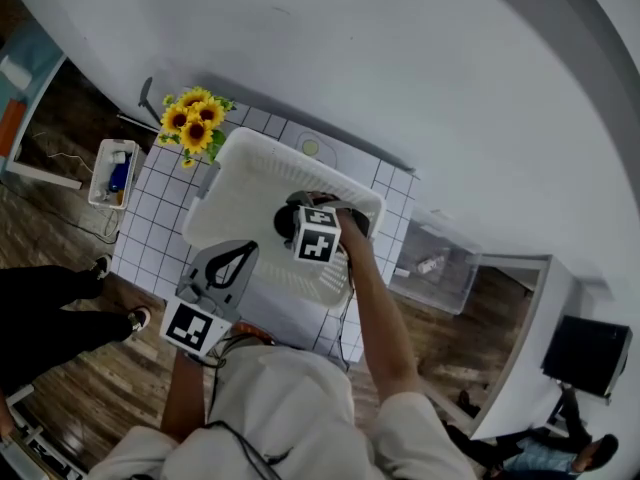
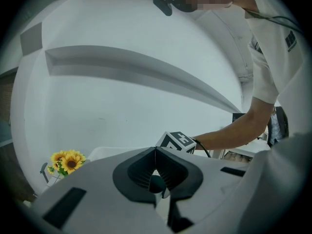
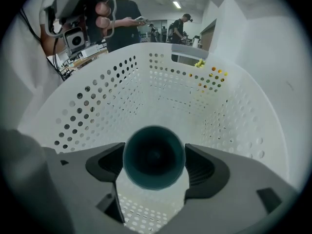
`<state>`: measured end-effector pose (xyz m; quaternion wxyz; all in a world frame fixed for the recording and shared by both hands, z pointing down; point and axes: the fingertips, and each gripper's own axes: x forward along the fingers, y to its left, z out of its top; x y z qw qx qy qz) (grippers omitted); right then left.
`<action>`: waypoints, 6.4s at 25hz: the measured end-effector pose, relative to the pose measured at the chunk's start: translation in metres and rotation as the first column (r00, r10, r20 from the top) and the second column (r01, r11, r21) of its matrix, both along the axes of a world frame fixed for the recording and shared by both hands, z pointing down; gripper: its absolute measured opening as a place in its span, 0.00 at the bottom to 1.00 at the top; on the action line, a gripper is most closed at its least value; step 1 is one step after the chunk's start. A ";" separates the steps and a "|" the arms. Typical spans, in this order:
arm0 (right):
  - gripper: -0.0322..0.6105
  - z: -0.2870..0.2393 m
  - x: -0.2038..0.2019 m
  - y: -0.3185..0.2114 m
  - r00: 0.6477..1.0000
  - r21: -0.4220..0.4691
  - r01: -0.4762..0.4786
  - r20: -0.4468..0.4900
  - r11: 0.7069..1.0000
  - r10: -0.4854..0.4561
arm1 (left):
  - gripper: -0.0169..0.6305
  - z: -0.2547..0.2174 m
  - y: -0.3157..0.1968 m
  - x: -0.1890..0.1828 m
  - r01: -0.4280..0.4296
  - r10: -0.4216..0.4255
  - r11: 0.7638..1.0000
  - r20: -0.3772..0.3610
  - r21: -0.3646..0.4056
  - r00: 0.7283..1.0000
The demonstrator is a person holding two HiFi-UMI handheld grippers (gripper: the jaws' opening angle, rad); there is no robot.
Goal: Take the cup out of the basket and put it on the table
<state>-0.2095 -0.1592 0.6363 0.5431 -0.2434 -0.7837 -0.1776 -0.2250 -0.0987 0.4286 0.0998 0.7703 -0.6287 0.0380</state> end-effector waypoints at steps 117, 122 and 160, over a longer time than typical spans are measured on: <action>0.65 -0.041 0.267 0.067 0.827 -0.079 -0.539 0.144 0.839 0.544 | 0.04 0.029 0.028 0.257 -0.560 0.555 0.829 0.136 -0.003 0.821; 0.65 -0.021 0.273 0.073 0.819 -0.092 -0.554 0.119 0.828 0.561 | 0.04 0.039 0.028 0.260 -0.562 0.560 0.827 0.125 -0.026 0.819; 0.65 0.026 0.283 0.084 0.767 -0.046 -0.629 0.121 0.776 0.630 | 0.04 0.062 0.036 0.271 -0.617 0.623 0.782 0.147 -0.089 0.769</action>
